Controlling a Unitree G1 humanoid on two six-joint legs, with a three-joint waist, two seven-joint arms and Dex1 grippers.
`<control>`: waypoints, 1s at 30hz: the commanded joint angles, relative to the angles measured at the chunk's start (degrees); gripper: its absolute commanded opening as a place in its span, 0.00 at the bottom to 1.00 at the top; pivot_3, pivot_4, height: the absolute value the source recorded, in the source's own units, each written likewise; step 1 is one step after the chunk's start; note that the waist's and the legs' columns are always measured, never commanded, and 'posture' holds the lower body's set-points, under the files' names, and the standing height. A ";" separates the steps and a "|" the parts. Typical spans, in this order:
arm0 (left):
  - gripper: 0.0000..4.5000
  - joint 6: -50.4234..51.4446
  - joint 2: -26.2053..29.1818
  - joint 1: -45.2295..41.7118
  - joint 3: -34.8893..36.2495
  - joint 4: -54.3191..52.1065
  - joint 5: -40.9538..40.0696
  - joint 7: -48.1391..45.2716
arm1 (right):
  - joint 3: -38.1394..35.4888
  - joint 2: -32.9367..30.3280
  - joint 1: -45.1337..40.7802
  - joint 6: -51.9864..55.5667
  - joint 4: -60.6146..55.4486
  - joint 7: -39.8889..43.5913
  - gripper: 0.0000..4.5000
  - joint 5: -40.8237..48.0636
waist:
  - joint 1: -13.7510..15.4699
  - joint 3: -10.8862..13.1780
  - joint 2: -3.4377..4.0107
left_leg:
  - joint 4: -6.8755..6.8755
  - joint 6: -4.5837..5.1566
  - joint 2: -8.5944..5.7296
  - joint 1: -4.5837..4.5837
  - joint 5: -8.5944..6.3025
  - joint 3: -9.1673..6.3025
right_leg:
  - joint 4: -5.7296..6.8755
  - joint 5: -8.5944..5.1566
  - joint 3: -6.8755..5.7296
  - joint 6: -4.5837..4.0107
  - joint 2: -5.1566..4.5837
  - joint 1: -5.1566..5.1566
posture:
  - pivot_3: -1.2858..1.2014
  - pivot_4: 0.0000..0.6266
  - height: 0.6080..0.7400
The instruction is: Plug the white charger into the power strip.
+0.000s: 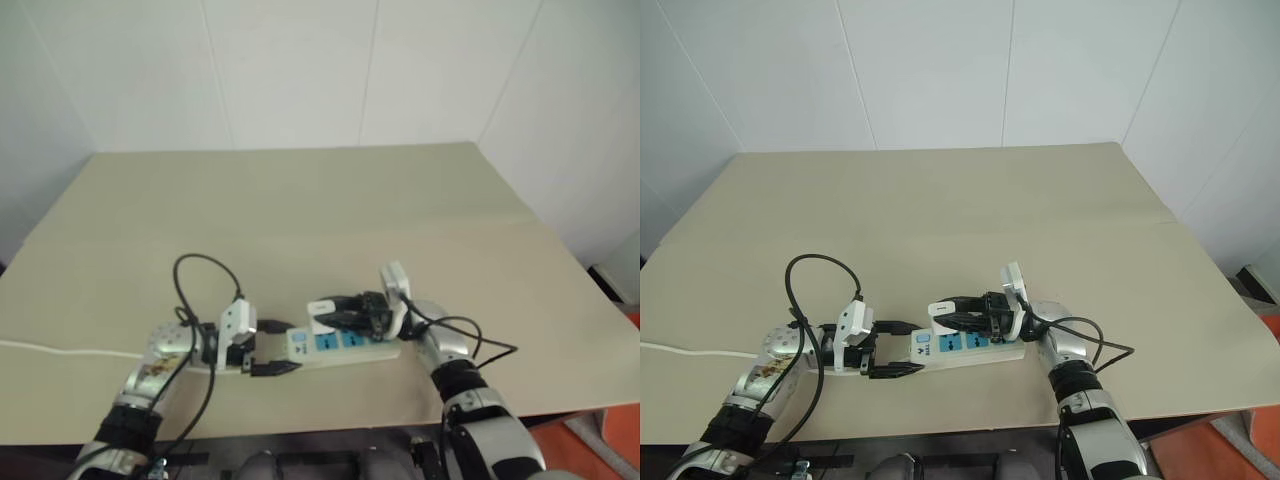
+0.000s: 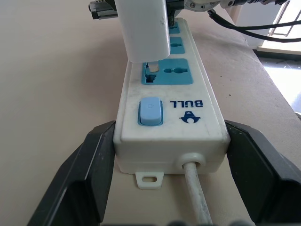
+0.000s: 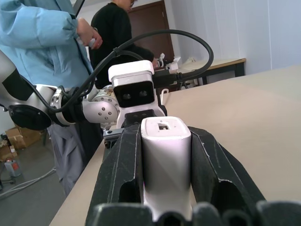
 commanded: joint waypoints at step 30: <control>0.72 -0.01 0.99 1.16 -0.35 -0.86 0.61 -0.34 | 1.09 0.44 1.34 -2.43 -0.65 -2.45 0.25 -3.98 | -0.05 -0.02 -0.01 | -0.02 0.00 0.00 0.13 0.00 0.01 | 0.01 0.00 0.01 0.00 0.00 0.09 | 0.52 0.24 1.00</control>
